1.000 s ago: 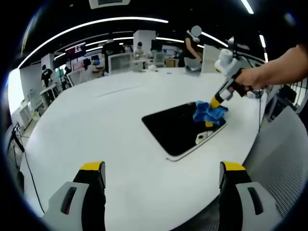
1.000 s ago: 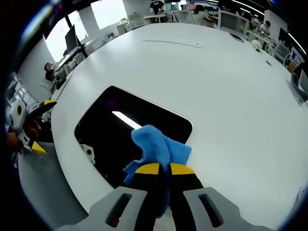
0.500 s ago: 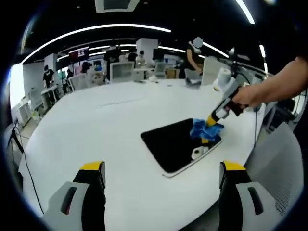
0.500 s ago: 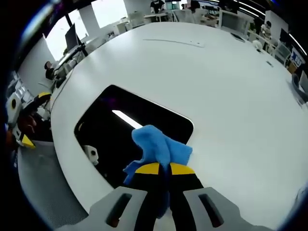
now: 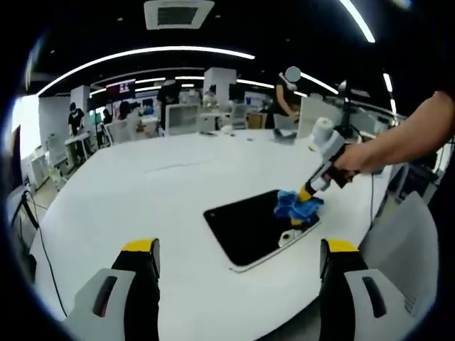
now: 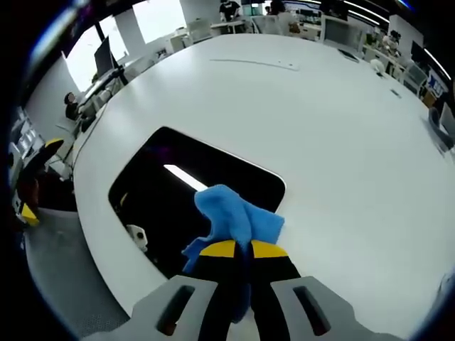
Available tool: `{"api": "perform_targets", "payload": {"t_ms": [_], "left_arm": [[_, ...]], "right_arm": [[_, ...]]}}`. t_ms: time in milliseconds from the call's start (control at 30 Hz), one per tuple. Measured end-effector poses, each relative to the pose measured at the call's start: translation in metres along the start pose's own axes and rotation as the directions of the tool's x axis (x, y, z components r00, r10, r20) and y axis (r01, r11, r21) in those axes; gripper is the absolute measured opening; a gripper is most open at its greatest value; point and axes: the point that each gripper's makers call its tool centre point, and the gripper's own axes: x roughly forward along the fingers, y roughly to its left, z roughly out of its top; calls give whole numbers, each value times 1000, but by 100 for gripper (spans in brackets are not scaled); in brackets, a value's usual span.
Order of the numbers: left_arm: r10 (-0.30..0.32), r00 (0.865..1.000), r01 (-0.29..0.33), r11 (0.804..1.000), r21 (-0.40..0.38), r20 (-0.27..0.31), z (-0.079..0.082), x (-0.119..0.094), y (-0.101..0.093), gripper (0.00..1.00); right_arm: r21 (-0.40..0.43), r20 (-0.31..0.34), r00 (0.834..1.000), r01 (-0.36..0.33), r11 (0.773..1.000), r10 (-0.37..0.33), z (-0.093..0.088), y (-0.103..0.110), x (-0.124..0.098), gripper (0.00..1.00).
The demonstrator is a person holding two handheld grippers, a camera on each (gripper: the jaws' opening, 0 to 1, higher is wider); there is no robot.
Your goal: Wipe the mirror surface with the cleaning cloth until all visible marks leave the cleaned area.
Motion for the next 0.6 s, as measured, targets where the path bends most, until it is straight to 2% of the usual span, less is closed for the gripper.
{"api": "perform_targets", "payload": {"t_ms": [100,233,300,400,600], "left_arm": [[31,996,-32,999,13,87,10,3,4,97],[30,997,-35,997,74,65,4,11,2,99],[19,997,-25,997,79,75,6,10,0,99],[30,998,-36,996,83,63,5,10,2,99],[48,996,-53,996,66,79,8,7,6,99]], "right_arm": [[6,2,1000,1,1000,-1,0,0,0,1],[7,6,1000,7,1000,-7,-1,0,1,1],[6,11,1000,10,1000,-10,-1,0,0,1],[1,18,1000,17,1000,-17,-1,1,0,1],[-8,18,1000,24,1000,-23,-2,5,-1,1]]}}
